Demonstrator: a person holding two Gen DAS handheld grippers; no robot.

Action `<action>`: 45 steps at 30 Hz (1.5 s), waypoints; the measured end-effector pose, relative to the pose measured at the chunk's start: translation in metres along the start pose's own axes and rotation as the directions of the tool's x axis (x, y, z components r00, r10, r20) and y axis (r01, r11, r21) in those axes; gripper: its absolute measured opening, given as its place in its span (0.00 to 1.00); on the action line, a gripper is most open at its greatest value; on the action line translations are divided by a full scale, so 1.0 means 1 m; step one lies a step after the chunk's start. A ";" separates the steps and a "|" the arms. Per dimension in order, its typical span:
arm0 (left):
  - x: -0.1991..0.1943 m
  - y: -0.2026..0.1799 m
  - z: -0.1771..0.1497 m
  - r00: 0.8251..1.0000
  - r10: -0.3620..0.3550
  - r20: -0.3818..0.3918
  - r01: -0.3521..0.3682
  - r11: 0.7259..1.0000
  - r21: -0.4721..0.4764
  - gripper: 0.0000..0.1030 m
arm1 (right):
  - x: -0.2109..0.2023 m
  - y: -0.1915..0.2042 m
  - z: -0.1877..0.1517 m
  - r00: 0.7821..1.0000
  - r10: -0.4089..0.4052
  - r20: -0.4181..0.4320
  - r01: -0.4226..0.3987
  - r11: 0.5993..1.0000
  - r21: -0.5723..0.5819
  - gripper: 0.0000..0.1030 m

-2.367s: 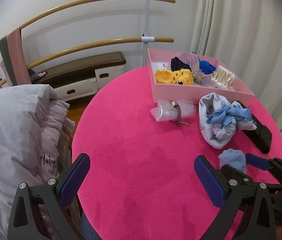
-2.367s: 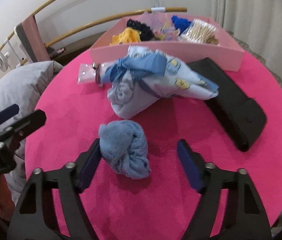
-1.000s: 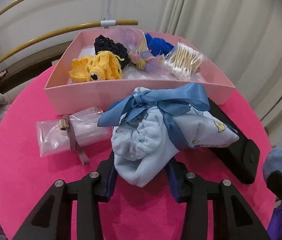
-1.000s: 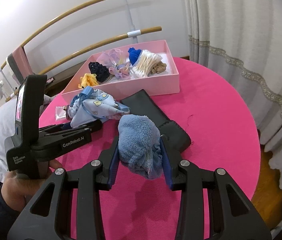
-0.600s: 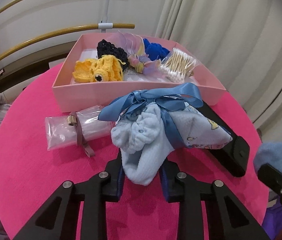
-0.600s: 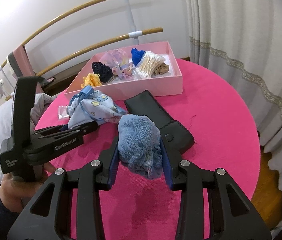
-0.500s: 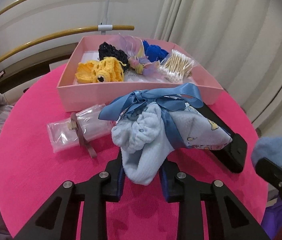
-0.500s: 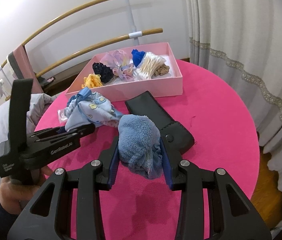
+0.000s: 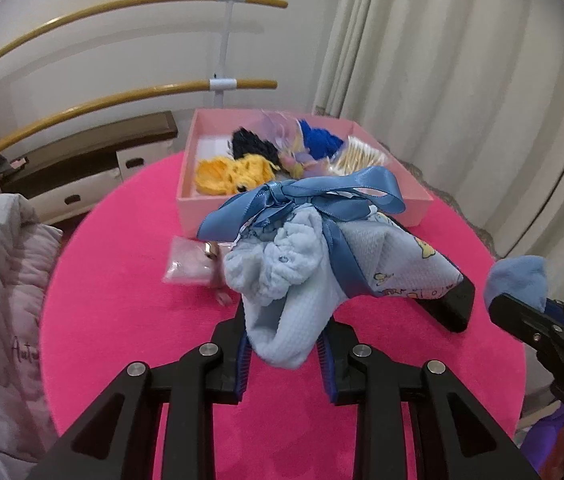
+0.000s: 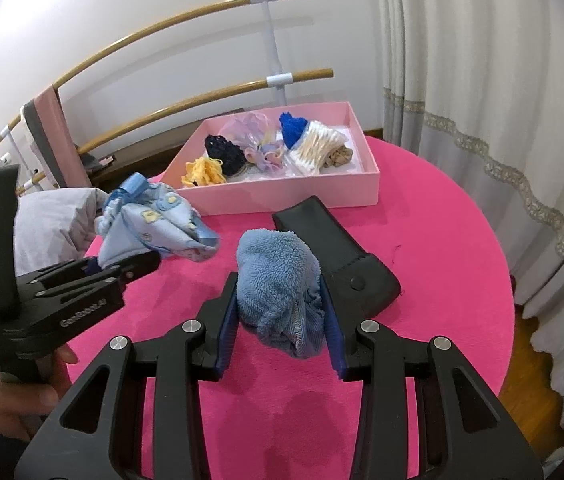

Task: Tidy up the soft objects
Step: 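Carry the cloth bundle and blue sock over the pink box with both tools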

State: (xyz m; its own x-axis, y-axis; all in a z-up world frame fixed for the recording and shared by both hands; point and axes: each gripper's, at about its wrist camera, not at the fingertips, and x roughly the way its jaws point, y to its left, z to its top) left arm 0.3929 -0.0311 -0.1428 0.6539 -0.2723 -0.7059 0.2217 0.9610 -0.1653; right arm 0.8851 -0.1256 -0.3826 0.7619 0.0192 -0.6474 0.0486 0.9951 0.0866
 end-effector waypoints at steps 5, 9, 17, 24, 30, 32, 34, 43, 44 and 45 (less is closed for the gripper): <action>-0.032 0.005 -0.004 0.999 0.018 0.033 -0.018 1.000 -0.004 0.24 | -0.008 0.011 0.002 1.000 0.007 0.016 -0.006 1.000 -0.020 0.34; -0.060 0.006 -0.011 0.998 0.031 0.056 -0.030 1.000 -0.005 0.24 | -0.014 0.018 0.003 1.000 0.011 0.026 -0.010 0.999 -0.033 0.34; -0.105 0.006 -0.022 0.995 0.035 0.098 -0.035 0.999 -0.004 0.24 | -0.026 0.028 0.007 0.998 0.019 0.053 -0.016 0.998 -0.055 0.34; -0.126 0.004 -0.019 0.990 0.045 0.131 -0.046 0.999 0.003 0.24 | -0.030 0.030 0.017 0.997 0.018 0.074 -0.012 0.997 -0.075 0.34; -0.134 0.002 -0.010 0.985 0.051 0.164 -0.054 0.998 0.013 0.24 | -0.036 0.031 0.041 0.993 0.013 0.113 -0.001 0.994 -0.106 0.34; -0.135 0.001 -0.004 0.983 0.054 0.176 -0.058 0.998 0.019 0.24 | -0.036 0.033 0.052 0.992 0.015 0.125 -0.001 0.993 -0.116 0.34; -0.136 -0.001 0.003 0.981 0.053 0.184 -0.059 0.998 0.023 0.24 | -0.034 0.032 0.060 0.991 0.019 0.132 -0.003 0.993 -0.120 0.34; -0.107 -0.003 0.053 0.978 0.060 0.201 -0.067 0.997 0.028 0.24 | -0.012 0.022 0.105 0.988 0.031 0.150 -0.012 0.993 -0.120 0.34; -0.102 -0.002 0.059 0.978 0.055 0.201 -0.062 0.998 0.028 0.24 | -0.009 0.019 0.111 0.988 0.034 0.151 -0.016 0.993 -0.117 0.34; -0.096 -0.001 0.067 0.979 0.051 0.199 -0.057 0.998 0.025 0.24 | -0.005 0.016 0.119 0.988 0.033 0.152 -0.016 0.993 -0.116 0.34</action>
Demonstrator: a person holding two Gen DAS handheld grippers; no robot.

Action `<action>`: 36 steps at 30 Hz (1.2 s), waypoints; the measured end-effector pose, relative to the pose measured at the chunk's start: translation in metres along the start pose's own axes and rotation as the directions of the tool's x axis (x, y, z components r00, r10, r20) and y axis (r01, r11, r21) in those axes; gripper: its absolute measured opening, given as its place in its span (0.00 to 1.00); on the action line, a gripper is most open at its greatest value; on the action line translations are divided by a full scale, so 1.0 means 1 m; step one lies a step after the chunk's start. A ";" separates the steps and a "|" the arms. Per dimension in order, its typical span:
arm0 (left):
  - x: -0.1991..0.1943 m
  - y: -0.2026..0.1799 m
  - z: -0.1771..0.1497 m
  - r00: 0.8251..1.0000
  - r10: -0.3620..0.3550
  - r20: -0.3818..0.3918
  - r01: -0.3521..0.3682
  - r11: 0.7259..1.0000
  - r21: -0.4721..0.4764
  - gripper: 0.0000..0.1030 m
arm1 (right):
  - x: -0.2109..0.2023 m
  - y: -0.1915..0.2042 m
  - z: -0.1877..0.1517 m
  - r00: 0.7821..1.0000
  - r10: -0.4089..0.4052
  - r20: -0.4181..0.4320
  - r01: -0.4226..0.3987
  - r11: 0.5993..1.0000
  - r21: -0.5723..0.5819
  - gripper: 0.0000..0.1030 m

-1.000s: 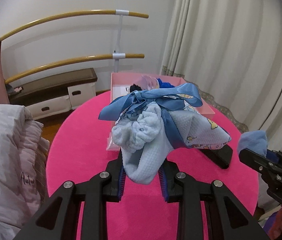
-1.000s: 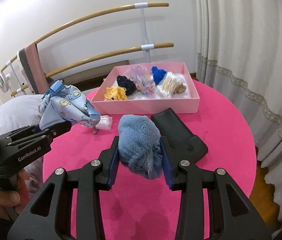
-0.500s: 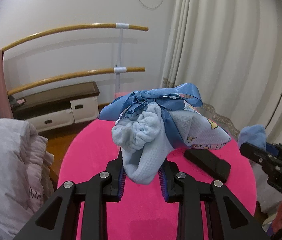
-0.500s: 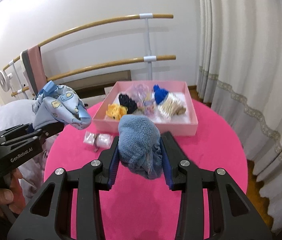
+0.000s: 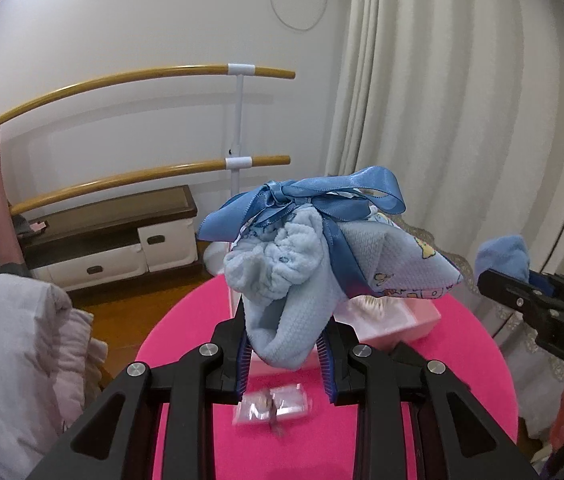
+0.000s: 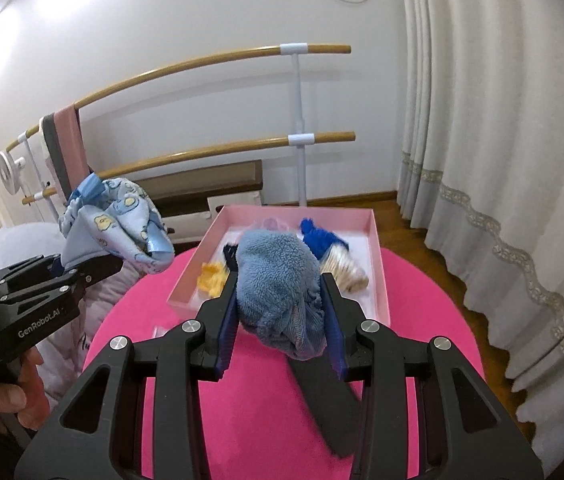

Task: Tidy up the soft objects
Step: 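Carry the cloth bundle and blue sock over the pink box with both tools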

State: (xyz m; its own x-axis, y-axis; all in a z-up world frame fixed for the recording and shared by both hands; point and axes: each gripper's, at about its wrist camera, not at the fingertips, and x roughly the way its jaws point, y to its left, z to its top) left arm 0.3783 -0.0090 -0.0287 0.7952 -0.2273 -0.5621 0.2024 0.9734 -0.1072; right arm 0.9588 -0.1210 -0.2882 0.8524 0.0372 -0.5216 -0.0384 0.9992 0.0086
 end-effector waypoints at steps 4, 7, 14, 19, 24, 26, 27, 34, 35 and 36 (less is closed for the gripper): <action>0.031 0.007 0.026 1.000 -0.014 -0.010 0.014 1.000 -0.011 0.24 | 0.021 -0.012 0.025 1.000 0.011 -0.005 -0.011 1.000 0.014 0.34; 0.062 0.014 0.046 0.999 -0.022 -0.032 0.021 1.000 -0.022 0.24 | 0.040 -0.022 0.042 1.000 0.025 -0.017 -0.025 0.999 0.029 0.34; 0.123 0.018 0.083 0.997 -0.015 -0.072 0.012 0.999 -0.039 0.24 | 0.090 -0.043 0.069 0.996 0.050 -0.070 -0.045 0.996 0.071 0.34; 0.172 0.014 0.105 0.993 -0.013 -0.118 0.008 0.999 -0.047 0.25 | 0.124 -0.061 0.073 0.992 0.061 -0.113 -0.048 0.993 0.110 0.34; 0.226 0.013 0.130 0.985 -0.012 -0.174 0.001 0.998 -0.060 0.25 | 0.153 -0.075 0.075 0.986 0.063 -0.153 -0.041 0.989 0.141 0.34; 0.248 0.013 0.136 0.980 -0.014 -0.201 0.000 0.998 -0.070 0.25 | 0.166 -0.080 0.076 0.983 0.061 -0.173 -0.035 0.988 0.151 0.34; 0.257 0.014 0.141 0.977 -0.013 -0.211 -0.002 0.997 -0.071 0.25 | 0.173 -0.082 0.076 0.981 0.060 -0.183 -0.031 0.987 0.157 0.34; 0.335 0.019 0.168 0.951 0.003 -0.308 -0.032 0.996 -0.087 0.35 | 0.211 -0.093 0.076 0.968 0.053 -0.244 -0.008 0.983 0.184 0.35; 0.343 0.018 0.172 0.949 0.012 -0.315 -0.041 0.996 -0.085 0.42 | 0.216 -0.095 0.075 0.967 0.052 -0.249 -0.004 0.982 0.190 0.37; 0.350 0.017 0.175 0.947 0.023 -0.321 -0.051 0.996 -0.079 0.55 | 0.219 -0.096 0.075 0.966 0.048 -0.253 0.002 0.981 0.193 0.40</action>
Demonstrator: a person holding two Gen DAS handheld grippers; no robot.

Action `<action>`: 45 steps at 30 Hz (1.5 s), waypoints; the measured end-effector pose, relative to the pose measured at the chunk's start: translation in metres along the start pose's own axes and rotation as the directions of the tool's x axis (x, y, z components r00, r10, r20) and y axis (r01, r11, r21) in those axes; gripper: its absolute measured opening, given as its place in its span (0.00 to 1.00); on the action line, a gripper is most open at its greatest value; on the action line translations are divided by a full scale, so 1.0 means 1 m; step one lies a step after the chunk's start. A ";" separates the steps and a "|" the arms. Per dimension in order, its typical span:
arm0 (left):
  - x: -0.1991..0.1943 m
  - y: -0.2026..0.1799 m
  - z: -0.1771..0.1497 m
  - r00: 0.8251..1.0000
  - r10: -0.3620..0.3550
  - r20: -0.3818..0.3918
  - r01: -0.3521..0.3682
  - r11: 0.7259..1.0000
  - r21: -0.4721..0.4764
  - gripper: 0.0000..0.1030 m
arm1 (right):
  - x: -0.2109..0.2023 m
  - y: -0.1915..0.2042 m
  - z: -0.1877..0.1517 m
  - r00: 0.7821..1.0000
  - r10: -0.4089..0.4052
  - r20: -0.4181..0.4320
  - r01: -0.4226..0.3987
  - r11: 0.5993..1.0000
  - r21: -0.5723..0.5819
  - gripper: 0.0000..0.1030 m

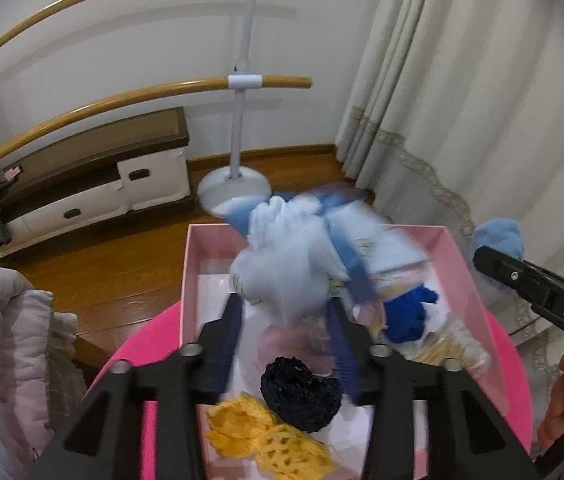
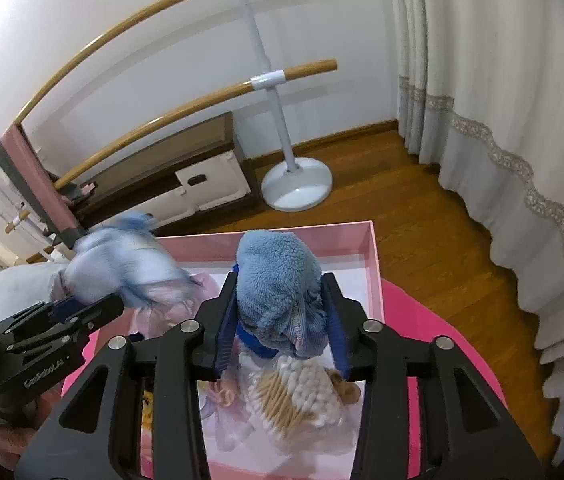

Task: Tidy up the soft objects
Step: 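Carry the cloth bundle and blue sock over the pink box with both tools, then open both tools to drop the bundle and sock into the box, then withdraw both tools from the box toward the last items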

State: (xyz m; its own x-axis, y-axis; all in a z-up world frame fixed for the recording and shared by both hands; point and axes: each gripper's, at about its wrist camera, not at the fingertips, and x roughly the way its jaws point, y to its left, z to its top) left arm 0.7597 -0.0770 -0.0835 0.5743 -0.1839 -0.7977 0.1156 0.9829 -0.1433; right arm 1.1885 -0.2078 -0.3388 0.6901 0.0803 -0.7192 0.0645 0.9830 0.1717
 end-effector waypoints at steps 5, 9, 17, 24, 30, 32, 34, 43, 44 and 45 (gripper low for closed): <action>0.001 -0.005 0.013 0.998 0.053 0.047 -0.053 0.999 0.004 0.80 | 0.010 -0.007 -0.005 1.000 0.007 -0.020 -0.006 1.000 0.027 0.70; -0.010 -0.005 0.021 0.991 0.085 0.100 -0.085 0.996 0.000 0.93 | -0.004 -0.011 -0.015 0.999 0.035 0.019 -0.036 0.998 0.060 1.00; -0.048 -0.019 0.021 0.966 0.133 0.219 -0.143 0.989 0.030 1.00 | -0.056 0.003 -0.034 0.995 0.022 0.098 -0.028 0.998 0.057 1.00; -0.092 -0.031 0.002 0.947 0.116 0.300 -0.132 0.991 0.032 1.00 | -0.109 0.028 -0.052 0.984 0.011 0.179 -0.016 1.000 0.023 1.00; -0.135 -0.029 -0.032 0.920 0.104 0.379 -0.128 0.991 0.038 1.00 | -0.161 0.050 -0.080 0.964 0.016 0.266 -0.015 1.000 -0.005 1.00; -0.146 -0.026 -0.049 0.912 0.101 0.397 -0.126 0.991 0.037 1.00 | -0.177 0.055 -0.093 0.957 0.020 0.288 -0.018 1.000 -0.008 1.00; -0.157 -0.024 -0.069 0.907 0.093 0.411 -0.120 0.992 0.039 1.00 | -0.190 0.059 -0.105 0.952 0.021 0.304 -0.016 1.000 -0.017 1.00; -0.203 0.000 -0.179 0.893 0.088 0.441 -0.118 0.992 0.041 1.00 | -0.241 0.076 -0.160 0.927 0.001 0.375 0.015 0.999 -0.039 1.00; -0.209 0.000 -0.189 0.893 0.087 0.441 -0.116 0.993 0.038 1.00 | -0.246 0.078 -0.164 0.923 -0.005 0.384 0.022 0.999 -0.041 1.00; -0.217 -0.001 -0.201 0.894 0.085 0.440 -0.111 0.993 0.035 1.00 | -0.252 0.081 -0.169 0.918 -0.016 0.396 0.036 0.998 -0.043 1.00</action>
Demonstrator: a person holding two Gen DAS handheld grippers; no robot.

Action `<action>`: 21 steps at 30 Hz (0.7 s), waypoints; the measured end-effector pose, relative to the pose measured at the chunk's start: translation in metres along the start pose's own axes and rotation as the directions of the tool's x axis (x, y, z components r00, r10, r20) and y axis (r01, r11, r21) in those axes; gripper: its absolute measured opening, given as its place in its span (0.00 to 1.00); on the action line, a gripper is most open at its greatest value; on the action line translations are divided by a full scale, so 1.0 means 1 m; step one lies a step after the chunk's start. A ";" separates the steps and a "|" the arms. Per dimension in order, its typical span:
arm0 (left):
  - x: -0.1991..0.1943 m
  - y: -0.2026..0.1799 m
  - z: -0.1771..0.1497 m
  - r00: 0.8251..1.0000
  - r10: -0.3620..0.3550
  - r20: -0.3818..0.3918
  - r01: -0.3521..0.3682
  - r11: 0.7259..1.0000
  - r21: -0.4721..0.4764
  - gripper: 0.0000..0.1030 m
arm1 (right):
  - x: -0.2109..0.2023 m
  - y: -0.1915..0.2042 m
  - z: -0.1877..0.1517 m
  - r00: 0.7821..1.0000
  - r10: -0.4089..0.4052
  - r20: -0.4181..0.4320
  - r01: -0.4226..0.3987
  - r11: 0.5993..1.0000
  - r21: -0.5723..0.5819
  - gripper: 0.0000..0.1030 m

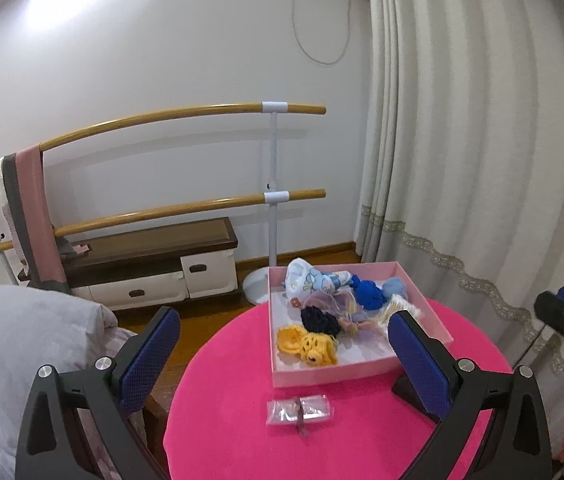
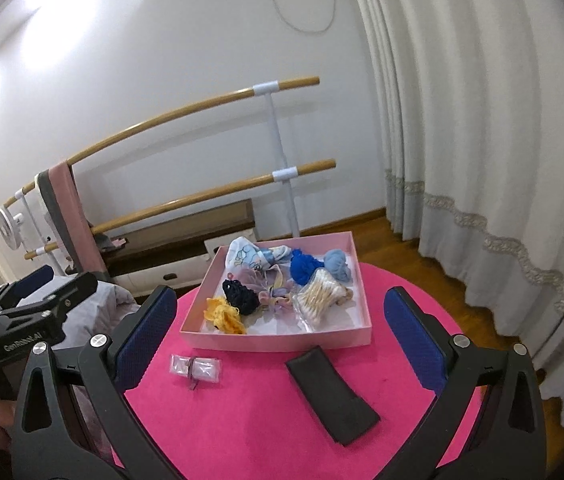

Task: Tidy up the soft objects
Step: 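Withdraw both tools from the box toward the last items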

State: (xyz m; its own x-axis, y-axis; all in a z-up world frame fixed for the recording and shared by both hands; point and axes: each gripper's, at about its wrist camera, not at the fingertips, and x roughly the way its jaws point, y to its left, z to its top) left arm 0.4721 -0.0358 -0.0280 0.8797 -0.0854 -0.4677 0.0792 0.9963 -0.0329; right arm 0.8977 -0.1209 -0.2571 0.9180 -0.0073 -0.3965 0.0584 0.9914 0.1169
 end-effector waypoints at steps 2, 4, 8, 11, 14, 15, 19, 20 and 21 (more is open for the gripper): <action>-0.023 0.001 -0.007 1.000 0.000 -0.002 0.000 1.000 -0.009 1.00 | -0.011 0.002 -0.005 1.000 -0.015 0.015 0.015 1.000 -0.008 1.00; -0.040 0.003 -0.016 1.000 0.003 -0.002 -0.003 1.000 -0.011 1.00 | -0.020 0.004 -0.010 0.999 -0.030 0.024 0.030 0.999 -0.019 1.00; -0.062 0.001 -0.026 1.000 0.009 -0.024 -0.009 1.000 -0.012 1.00 | -0.032 0.007 -0.029 0.999 -0.049 0.024 0.049 0.999 -0.018 1.00; -0.072 0.001 -0.034 0.999 0.006 -0.048 -0.007 1.000 -0.018 1.00 | -0.033 0.008 -0.043 0.999 -0.050 0.003 0.050 0.999 -0.010 1.00; -0.082 0.002 -0.038 0.998 0.003 -0.067 -0.005 1.000 -0.023 1.00 | -0.030 0.007 -0.058 0.998 -0.051 -0.029 0.051 0.999 -0.010 1.00; -0.086 0.002 -0.040 0.997 0.004 -0.074 -0.005 1.000 -0.023 1.00 | -0.028 0.006 -0.062 0.998 -0.052 -0.042 0.052 0.999 -0.009 1.00; -0.095 0.002 -0.042 0.996 0.002 -0.089 -0.004 1.000 -0.018 1.00 | -0.027 0.005 -0.070 0.997 -0.048 -0.061 0.048 0.999 -0.006 1.00; -0.096 0.002 -0.042 0.996 0.003 -0.090 -0.004 1.000 -0.018 1.00 | -0.027 0.005 -0.070 0.997 -0.046 -0.064 0.045 0.999 -0.006 1.00; -0.098 0.002 -0.042 0.996 0.002 -0.089 -0.004 1.000 -0.018 1.00 | -0.029 0.006 -0.072 0.997 -0.046 -0.064 0.045 0.999 -0.007 1.00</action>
State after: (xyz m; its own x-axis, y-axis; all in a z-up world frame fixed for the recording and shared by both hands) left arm 0.3660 -0.0255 -0.0191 0.8345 -0.0818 -0.5448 0.0673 0.9966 -0.0465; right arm 0.8434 -0.1048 -0.3107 0.8875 -0.0442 -0.4586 0.0969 0.9910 0.0920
